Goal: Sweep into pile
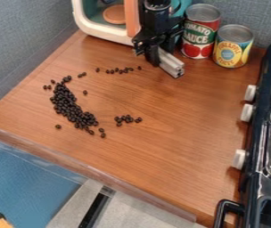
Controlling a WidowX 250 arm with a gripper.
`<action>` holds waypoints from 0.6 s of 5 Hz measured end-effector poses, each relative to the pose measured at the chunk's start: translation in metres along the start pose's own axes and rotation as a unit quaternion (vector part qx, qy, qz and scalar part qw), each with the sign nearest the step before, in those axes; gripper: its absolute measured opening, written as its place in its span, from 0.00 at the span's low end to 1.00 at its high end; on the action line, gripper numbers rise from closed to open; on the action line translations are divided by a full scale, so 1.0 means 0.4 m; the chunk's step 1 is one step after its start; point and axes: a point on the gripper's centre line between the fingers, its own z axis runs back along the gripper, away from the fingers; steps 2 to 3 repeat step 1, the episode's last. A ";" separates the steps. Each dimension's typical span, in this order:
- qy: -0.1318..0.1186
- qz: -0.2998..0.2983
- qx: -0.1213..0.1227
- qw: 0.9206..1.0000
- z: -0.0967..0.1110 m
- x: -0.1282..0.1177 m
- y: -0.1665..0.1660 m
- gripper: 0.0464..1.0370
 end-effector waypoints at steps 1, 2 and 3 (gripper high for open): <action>0.012 0.003 0.046 0.999 -0.013 0.009 -0.001 0.36; 0.012 0.003 0.046 0.999 -0.013 0.009 -0.001 0.36; 0.012 0.003 0.046 0.999 -0.013 0.009 -0.001 0.36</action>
